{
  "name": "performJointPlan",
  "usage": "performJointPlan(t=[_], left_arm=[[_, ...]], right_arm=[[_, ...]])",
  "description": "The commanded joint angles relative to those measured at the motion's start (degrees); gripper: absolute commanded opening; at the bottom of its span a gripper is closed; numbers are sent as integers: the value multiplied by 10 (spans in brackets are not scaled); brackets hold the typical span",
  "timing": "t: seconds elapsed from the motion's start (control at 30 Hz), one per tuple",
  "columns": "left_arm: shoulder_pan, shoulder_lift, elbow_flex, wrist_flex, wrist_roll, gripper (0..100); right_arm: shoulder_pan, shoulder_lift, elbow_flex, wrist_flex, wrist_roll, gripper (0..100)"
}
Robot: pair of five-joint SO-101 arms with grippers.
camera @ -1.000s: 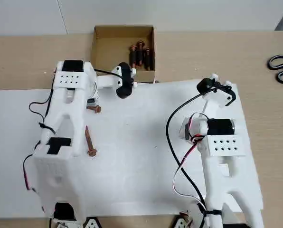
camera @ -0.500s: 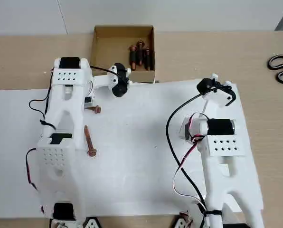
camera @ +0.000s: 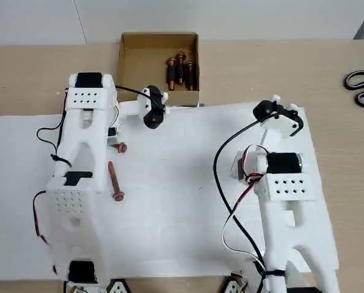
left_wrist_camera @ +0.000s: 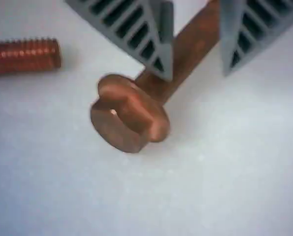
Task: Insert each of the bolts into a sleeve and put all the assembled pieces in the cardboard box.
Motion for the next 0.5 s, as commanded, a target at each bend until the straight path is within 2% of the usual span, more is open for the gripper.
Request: performJointPlan(t=[0.0,0.27,0.47], left_arm=[[-5,-45,-13,17,-91,68],[-3,-52,30,17,-91,69],[10,-119,99,17,-92,69]], right_arm=[[2,-17,-3,-11,5,3],[2,-16,-3,-11,5,3],[4,-16,-3,-11,4,3]])
